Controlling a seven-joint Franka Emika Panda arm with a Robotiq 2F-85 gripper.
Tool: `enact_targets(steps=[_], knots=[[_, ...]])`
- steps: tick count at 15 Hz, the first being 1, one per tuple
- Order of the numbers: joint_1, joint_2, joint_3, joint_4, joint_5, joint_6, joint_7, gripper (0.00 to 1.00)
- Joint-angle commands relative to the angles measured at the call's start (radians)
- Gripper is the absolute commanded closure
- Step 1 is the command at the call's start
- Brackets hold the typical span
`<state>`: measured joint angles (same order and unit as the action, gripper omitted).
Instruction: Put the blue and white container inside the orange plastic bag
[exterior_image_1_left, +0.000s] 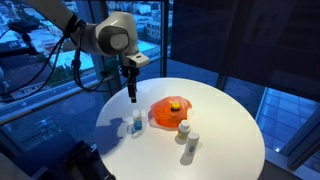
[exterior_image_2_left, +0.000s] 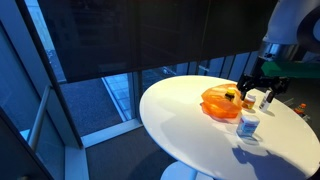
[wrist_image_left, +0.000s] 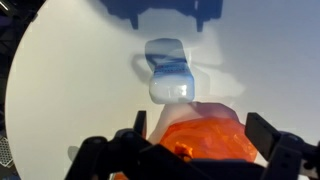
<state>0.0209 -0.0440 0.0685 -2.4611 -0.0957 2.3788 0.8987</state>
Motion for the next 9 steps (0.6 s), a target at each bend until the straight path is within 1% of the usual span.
enact_targets(steps=[1, 6, 7, 9], knots=[[-0.002, 0.023, -0.012, -0.011, -0.009, 0.025, -0.008, 0.0], [-0.001, 0.057, -0.028, -0.026, -0.016, 0.02, -0.014, 0.0], [0.0, 0.063, -0.032, -0.032, -0.018, 0.03, -0.016, 0.0], [0.001, 0.077, -0.039, -0.054, -0.037, 0.084, -0.021, 0.0]])
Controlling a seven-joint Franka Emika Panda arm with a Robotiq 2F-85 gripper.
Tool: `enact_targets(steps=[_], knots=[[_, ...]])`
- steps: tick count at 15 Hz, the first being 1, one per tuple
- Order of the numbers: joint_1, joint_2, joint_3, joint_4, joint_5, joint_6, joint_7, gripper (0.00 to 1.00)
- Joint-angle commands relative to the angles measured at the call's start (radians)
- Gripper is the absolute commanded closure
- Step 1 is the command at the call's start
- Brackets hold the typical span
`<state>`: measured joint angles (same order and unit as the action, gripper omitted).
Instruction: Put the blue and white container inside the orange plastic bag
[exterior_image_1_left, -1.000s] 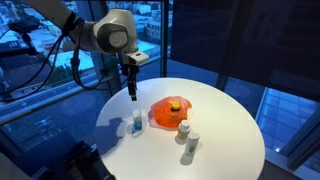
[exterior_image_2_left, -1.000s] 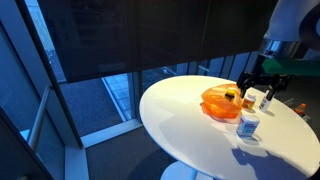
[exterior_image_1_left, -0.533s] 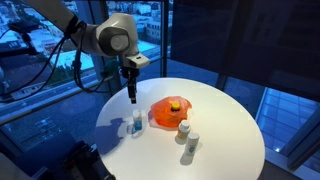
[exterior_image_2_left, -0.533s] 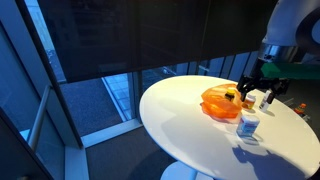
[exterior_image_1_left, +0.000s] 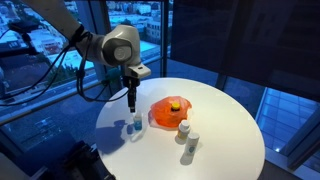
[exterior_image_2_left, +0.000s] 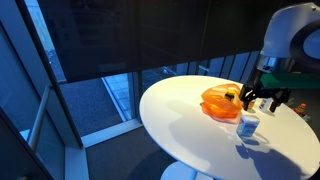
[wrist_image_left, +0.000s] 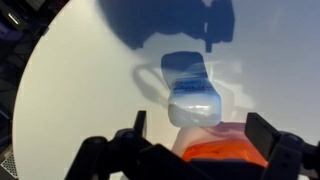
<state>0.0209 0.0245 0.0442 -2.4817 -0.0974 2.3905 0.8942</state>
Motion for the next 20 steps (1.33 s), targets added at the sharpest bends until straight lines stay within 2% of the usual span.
enact_targets(steps=[1, 9, 20], knots=[[0.002, 0.017, -0.017, -0.042, -0.041, 0.102, -0.019, 0.0], [0.017, 0.068, -0.032, -0.095, -0.039, 0.331, -0.093, 0.0], [0.027, 0.121, -0.057, -0.089, -0.018, 0.352, -0.159, 0.0]])
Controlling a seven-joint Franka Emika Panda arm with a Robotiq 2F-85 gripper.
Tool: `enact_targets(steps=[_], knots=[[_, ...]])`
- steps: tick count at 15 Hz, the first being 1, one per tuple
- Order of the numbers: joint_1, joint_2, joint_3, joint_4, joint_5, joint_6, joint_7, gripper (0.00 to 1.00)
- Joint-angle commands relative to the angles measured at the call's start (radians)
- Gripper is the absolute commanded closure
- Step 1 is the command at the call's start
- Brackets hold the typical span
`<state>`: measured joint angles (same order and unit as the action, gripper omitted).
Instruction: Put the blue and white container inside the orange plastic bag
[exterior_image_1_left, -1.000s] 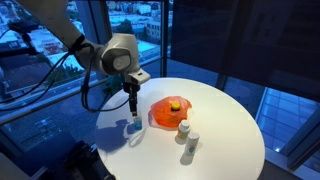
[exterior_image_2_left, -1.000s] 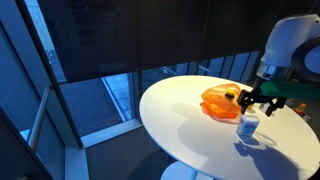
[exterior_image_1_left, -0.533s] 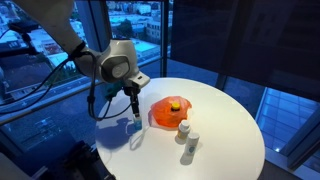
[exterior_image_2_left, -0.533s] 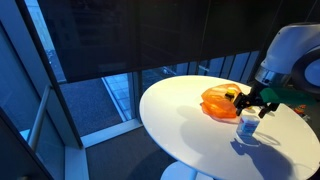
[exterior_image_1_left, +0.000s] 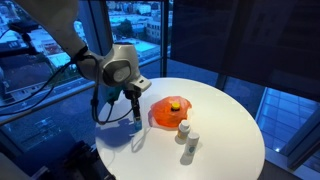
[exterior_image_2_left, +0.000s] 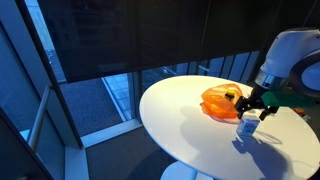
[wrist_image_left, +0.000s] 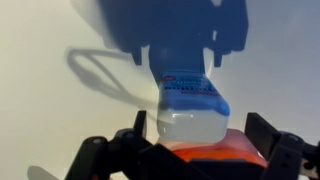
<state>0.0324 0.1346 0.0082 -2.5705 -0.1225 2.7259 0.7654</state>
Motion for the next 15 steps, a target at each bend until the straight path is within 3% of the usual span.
enact_targets(steps=[1, 5, 6, 7, 10, 15], knots=[[0.017, 0.017, -0.024, 0.002, 0.007, 0.016, -0.028, 0.0], [0.027, 0.039, -0.04, 0.009, -0.004, 0.021, -0.016, 0.0], [0.029, 0.043, -0.043, 0.011, -0.003, 0.021, -0.016, 0.17], [0.032, 0.046, -0.047, 0.013, -0.004, 0.02, -0.015, 0.26], [0.042, 0.05, -0.057, 0.018, -0.005, 0.014, -0.012, 0.45], [0.055, 0.011, -0.092, 0.039, -0.041, -0.025, 0.019, 0.47]])
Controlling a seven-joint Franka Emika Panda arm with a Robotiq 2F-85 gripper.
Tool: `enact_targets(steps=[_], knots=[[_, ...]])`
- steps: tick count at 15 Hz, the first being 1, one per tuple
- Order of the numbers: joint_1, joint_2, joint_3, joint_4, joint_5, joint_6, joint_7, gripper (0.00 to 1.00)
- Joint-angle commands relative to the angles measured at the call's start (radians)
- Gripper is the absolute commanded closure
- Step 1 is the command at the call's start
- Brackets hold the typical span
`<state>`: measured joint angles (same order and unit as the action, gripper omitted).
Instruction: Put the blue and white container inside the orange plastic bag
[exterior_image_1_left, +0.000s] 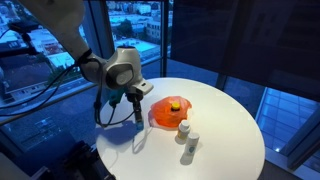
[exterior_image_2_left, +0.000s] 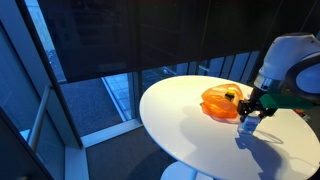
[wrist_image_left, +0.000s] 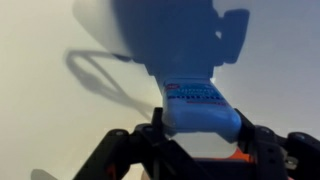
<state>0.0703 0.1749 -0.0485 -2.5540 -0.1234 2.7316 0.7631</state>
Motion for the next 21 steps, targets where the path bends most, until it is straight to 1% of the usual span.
enact_targets(steps=[1, 9, 15, 21], knots=[[0.017, -0.036, -0.043, 0.032, -0.048, -0.038, 0.024, 0.48], [-0.012, -0.051, -0.069, 0.172, -0.051, -0.151, 0.016, 0.48], [-0.037, -0.029, -0.065, 0.288, -0.034, -0.237, 0.004, 0.49], [-0.056, 0.014, -0.07, 0.386, -0.035, -0.293, 0.009, 0.5]])
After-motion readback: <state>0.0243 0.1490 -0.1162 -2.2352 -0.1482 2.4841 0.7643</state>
